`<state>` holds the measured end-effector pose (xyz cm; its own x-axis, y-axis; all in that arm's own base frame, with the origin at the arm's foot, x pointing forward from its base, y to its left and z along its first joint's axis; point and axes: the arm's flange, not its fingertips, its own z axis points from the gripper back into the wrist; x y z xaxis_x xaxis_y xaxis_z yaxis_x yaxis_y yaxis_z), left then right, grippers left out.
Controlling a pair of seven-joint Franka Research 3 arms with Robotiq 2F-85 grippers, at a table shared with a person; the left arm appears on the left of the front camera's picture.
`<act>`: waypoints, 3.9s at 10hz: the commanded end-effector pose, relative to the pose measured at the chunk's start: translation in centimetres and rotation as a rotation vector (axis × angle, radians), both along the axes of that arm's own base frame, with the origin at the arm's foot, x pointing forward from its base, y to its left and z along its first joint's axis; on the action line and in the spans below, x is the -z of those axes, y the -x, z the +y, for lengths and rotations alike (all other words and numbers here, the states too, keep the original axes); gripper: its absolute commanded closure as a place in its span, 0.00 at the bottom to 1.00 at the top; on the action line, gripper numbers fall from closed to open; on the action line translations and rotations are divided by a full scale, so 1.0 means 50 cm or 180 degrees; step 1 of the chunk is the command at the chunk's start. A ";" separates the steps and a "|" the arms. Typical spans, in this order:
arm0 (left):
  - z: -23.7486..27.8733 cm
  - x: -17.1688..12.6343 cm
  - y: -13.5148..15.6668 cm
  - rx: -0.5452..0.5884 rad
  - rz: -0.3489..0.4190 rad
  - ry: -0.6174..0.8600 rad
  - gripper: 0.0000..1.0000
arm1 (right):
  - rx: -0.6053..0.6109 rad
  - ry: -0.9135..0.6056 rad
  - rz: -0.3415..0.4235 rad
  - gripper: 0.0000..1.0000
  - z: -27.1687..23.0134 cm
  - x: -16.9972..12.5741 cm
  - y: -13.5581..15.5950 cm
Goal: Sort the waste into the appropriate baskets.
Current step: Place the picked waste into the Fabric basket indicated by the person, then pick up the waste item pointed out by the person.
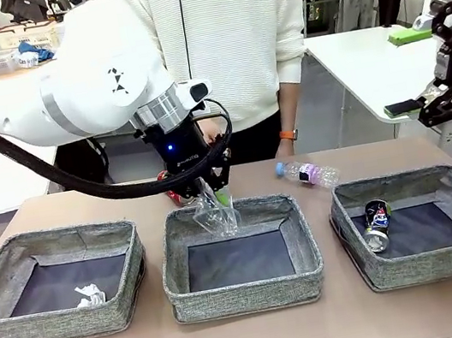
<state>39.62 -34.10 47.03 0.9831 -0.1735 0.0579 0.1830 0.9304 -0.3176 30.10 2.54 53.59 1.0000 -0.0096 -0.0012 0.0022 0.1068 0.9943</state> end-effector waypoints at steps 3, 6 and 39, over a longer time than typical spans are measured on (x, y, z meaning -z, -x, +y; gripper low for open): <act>-0.003 -0.008 0.002 -0.0039 0.0028 -0.0006 0.00 | -0.0002 -0.0072 -0.0044 0.00 0.000 -0.004 -0.001; -0.001 -0.008 0.003 -0.0007 0.0075 0.0018 0.00 | -0.0002 -0.0072 -0.0044 0.00 0.000 -0.004 -0.001; 0.663 -0.223 0.119 -0.0197 -0.0500 0.3177 0.00 | -0.0002 -0.0072 -0.0044 0.00 0.000 -0.004 -0.001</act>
<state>33.81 -1.12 58.19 0.9581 0.0877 0.2728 0.2422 0.2605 -0.9346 30.11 2.53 53.59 1.0000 -0.0099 -0.0012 0.0022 0.1072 0.9942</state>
